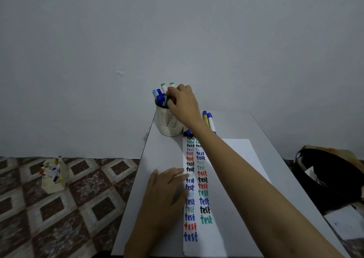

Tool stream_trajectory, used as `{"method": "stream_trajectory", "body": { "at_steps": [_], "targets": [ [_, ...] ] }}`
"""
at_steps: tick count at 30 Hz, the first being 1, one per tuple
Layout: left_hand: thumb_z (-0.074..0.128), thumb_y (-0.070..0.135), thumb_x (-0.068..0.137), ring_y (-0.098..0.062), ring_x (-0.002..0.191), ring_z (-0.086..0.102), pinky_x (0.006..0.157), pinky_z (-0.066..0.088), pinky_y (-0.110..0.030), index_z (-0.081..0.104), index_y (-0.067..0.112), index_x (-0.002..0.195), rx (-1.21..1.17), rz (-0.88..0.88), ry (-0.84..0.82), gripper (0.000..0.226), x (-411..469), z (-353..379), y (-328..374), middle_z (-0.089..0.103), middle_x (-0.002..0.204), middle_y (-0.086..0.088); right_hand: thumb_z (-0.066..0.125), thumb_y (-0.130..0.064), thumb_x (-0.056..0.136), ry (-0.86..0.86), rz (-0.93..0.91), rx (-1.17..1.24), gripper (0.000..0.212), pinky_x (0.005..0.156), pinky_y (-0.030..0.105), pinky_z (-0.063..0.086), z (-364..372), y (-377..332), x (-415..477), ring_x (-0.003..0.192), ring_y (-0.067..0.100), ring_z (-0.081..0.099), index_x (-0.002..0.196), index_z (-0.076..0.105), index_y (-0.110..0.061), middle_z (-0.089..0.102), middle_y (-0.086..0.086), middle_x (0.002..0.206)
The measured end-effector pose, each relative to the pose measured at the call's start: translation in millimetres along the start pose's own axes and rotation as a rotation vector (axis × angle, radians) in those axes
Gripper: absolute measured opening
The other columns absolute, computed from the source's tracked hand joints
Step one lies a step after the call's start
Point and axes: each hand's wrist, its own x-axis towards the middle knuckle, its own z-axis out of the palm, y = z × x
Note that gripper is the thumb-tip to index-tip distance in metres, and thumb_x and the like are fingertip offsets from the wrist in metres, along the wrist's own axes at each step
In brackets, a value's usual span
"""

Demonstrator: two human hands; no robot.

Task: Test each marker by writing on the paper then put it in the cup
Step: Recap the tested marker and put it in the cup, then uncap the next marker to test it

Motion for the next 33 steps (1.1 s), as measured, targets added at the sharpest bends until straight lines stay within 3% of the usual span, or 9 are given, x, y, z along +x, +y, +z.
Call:
{"method": "stream_trajectory", "body": {
  "at_steps": [5, 8, 11, 13, 16, 20, 22, 27, 33],
  "targets": [
    [0.021, 0.062, 0.082, 0.002, 0.13, 0.029, 0.116, 0.008, -0.041, 0.049, 0.032, 0.125, -0.021, 0.001, 0.01, 0.059, -1, -2, 1, 0.041, 0.137, 0.018, 0.049, -0.019, 0.096, 0.095, -0.013, 0.161, 0.035, 0.091, 0.036, 0.042, -7, 21, -14, 0.107, 0.022, 0.048, 0.129, 0.06, -0.022, 0.054, 0.009, 0.119],
    [0.022, 0.061, 0.081, 0.003, 0.129, 0.029, 0.116, 0.007, -0.04, 0.05, 0.032, 0.125, -0.045, 0.002, 0.018, 0.059, -1, -3, 2, 0.042, 0.136, 0.018, 0.047, -0.006, 0.089, 0.187, 0.312, 0.171, 0.046, 0.095, 0.033, 0.042, -13, 51, -33, 0.114, 0.019, 0.047, 0.132, 0.054, -0.022, 0.051, 0.008, 0.126],
    [0.024, 0.06, 0.082, 0.003, 0.129, 0.029, 0.116, 0.006, -0.039, 0.051, 0.032, 0.125, -0.059, 0.006, 0.035, 0.058, -1, -2, 1, 0.043, 0.135, 0.018, 0.052, -0.016, 0.087, -0.069, 0.591, -0.071, 0.037, 0.094, 0.039, 0.041, -16, 86, -57, 0.115, 0.028, 0.047, 0.123, 0.057, -0.016, 0.052, 0.012, 0.123],
    [0.026, 0.059, 0.081, 0.002, 0.128, 0.031, 0.116, 0.007, -0.04, 0.052, 0.03, 0.124, -0.071, 0.005, 0.046, 0.058, -1, -2, 1, 0.044, 0.135, 0.017, 0.052, -0.024, 0.088, -0.27, 0.595, -0.188, 0.035, 0.091, 0.04, 0.04, -19, 98, -72, 0.113, 0.031, 0.047, 0.122, 0.059, -0.019, 0.053, 0.014, 0.118],
    [0.026, 0.06, 0.079, 0.001, 0.128, 0.032, 0.116, 0.008, -0.04, 0.053, 0.029, 0.125, -0.061, 0.003, 0.048, 0.061, 0, -3, 2, 0.045, 0.134, 0.017, 0.056, -0.025, 0.088, -0.3, 0.508, -0.195, 0.031, 0.087, 0.039, 0.044, -21, 105, -80, 0.107, 0.028, 0.049, 0.116, 0.066, -0.022, 0.055, 0.01, 0.111],
    [0.023, 0.065, 0.075, 0.001, 0.129, 0.031, 0.116, 0.003, -0.037, 0.052, 0.029, 0.126, -0.04, -0.008, 0.042, 0.069, 1, -4, 3, 0.043, 0.135, 0.017, 0.061, -0.016, 0.087, -0.175, 0.523, -0.065, 0.023, 0.069, 0.029, 0.039, -23, 109, -82, 0.085, 0.021, 0.051, 0.107, 0.072, -0.015, 0.057, 0.011, 0.106],
    [0.024, 0.066, 0.075, 0.0, 0.129, 0.032, 0.116, 0.0, -0.036, 0.053, 0.029, 0.125, -0.042, -0.01, 0.047, 0.069, 1, -4, 3, 0.044, 0.135, 0.017, 0.06, -0.011, 0.088, 0.005, 0.528, 0.027, 0.022, 0.068, 0.027, 0.036, -29, 107, -84, 0.079, 0.019, 0.048, 0.108, 0.07, -0.012, 0.057, 0.012, 0.102],
    [0.025, 0.067, 0.075, -0.001, 0.127, 0.035, 0.115, -0.001, -0.039, 0.054, 0.029, 0.124, -0.023, -0.014, 0.042, 0.068, 3, -4, 4, 0.046, 0.134, 0.015, 0.066, -0.008, 0.085, 0.386, 0.543, 0.444, 0.015, 0.068, 0.03, 0.049, -58, 86, -90, 0.066, 0.016, 0.055, 0.099, 0.068, -0.009, 0.066, 0.013, 0.078],
    [0.026, 0.065, 0.077, -0.001, 0.124, 0.039, 0.115, 0.003, -0.045, 0.056, 0.029, 0.123, 0.009, 0.006, 0.046, 0.066, 4, -4, 5, 0.049, 0.132, 0.014, 0.059, -0.028, 0.094, 0.405, 0.571, 0.939, 0.023, 0.05, 0.026, 0.053, -99, 38, -115, 0.074, 0.023, 0.069, 0.103, 0.049, -0.009, 0.068, 0.006, 0.088]
  ]
}}
